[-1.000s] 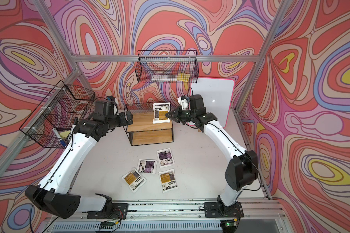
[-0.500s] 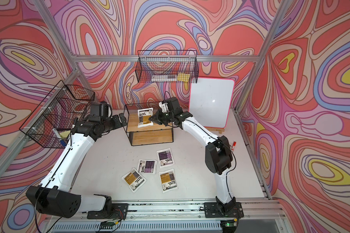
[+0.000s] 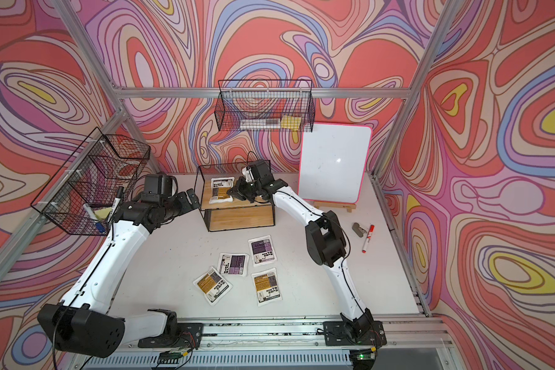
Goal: Place the bagged coffee beans on the shelf by color
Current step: Place the bagged coffee beans on the shelf.
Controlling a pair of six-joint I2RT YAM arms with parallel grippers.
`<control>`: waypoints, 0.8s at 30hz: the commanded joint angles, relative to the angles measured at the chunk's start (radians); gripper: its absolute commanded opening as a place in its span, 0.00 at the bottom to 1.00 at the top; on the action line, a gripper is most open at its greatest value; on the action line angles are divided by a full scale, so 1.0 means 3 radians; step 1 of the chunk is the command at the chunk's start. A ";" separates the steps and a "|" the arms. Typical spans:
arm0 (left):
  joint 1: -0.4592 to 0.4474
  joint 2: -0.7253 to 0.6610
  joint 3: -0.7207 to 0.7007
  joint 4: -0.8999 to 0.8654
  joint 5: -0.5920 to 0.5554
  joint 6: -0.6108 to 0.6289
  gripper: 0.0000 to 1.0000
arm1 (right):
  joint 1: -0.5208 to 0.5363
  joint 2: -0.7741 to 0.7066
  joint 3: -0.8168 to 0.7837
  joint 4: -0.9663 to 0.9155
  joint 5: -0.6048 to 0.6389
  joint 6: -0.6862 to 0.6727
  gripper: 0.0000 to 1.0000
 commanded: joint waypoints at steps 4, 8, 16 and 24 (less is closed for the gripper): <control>0.0024 -0.0071 -0.0092 0.0057 -0.0060 -0.0082 0.99 | 0.0078 0.0241 0.0285 0.0017 0.0021 0.0140 0.00; 0.0026 -0.0075 -0.0109 0.0063 -0.0069 -0.0075 0.99 | 0.0104 0.0270 0.0290 0.0027 0.0005 0.0165 0.00; 0.0027 -0.0077 -0.0136 0.0076 -0.0080 -0.0070 0.99 | 0.0145 0.0256 0.0272 0.0032 -0.0034 0.0152 0.04; 0.0027 -0.0101 -0.0147 0.0063 -0.0093 -0.0065 0.99 | 0.0149 0.0185 0.0226 0.0032 -0.0009 0.0116 0.43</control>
